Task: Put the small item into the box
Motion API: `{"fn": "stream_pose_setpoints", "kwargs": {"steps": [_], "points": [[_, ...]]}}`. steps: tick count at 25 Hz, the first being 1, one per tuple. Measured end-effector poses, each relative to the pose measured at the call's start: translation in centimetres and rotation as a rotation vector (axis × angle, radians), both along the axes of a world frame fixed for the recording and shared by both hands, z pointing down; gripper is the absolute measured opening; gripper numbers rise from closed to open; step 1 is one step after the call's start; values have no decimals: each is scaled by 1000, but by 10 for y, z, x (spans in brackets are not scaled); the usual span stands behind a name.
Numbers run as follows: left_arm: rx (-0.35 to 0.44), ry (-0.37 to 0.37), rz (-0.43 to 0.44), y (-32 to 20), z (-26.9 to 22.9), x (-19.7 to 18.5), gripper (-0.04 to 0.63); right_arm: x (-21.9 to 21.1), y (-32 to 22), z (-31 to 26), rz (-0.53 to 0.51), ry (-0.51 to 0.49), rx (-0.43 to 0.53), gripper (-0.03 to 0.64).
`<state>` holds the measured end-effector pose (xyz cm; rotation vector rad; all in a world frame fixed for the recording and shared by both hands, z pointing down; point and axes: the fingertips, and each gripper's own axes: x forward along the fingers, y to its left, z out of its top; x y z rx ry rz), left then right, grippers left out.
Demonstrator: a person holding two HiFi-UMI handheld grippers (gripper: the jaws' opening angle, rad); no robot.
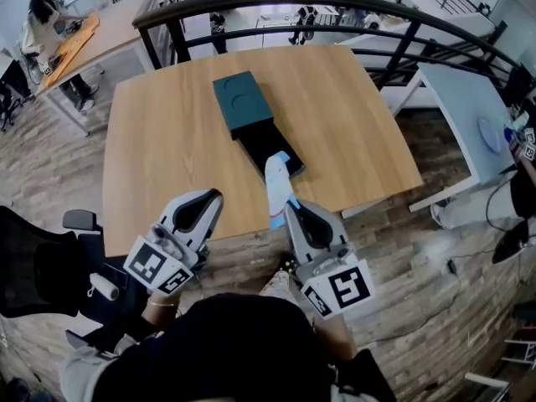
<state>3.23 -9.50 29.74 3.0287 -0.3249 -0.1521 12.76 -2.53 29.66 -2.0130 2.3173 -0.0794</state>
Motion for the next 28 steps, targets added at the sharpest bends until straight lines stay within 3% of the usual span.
{"fn": "stream_pose_setpoints", "kwargs": {"steps": [28], "points": [[19,-24,-126,-33,4,80,32,83,-48,8,-152,2,10,25]]}}
